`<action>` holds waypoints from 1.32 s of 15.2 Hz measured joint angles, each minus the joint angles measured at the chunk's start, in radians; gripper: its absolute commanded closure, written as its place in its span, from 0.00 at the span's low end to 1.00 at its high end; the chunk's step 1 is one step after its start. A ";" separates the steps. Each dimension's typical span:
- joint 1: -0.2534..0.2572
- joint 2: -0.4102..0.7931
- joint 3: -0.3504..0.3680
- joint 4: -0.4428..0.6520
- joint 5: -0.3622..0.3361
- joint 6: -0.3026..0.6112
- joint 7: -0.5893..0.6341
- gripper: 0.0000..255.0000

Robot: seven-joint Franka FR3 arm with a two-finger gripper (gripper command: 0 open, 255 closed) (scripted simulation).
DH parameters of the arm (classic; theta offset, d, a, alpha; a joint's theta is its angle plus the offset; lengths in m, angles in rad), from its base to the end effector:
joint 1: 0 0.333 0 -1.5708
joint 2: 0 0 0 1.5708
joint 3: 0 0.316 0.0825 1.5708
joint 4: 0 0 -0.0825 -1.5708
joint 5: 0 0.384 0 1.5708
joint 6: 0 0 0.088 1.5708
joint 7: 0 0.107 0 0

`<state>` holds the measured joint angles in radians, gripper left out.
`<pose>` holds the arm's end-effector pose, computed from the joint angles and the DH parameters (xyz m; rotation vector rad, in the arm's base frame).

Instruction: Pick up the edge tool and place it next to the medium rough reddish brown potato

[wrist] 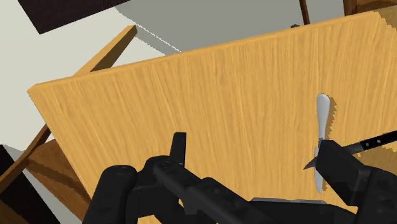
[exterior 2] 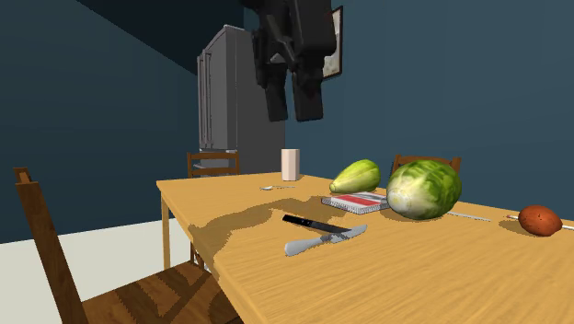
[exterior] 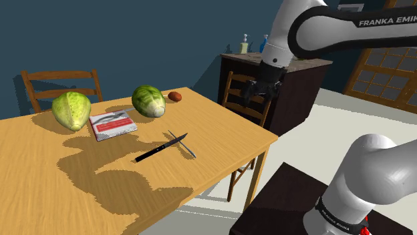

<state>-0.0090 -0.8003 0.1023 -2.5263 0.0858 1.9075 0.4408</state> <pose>0.3273 0.0421 0.5435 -3.0167 0.6004 -0.2640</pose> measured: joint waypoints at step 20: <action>-0.282 0.535 0.644 0.077 0.051 0.662 1.128 0.00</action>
<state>-0.2907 -0.2655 0.7460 -2.4495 0.1373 2.5695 1.5689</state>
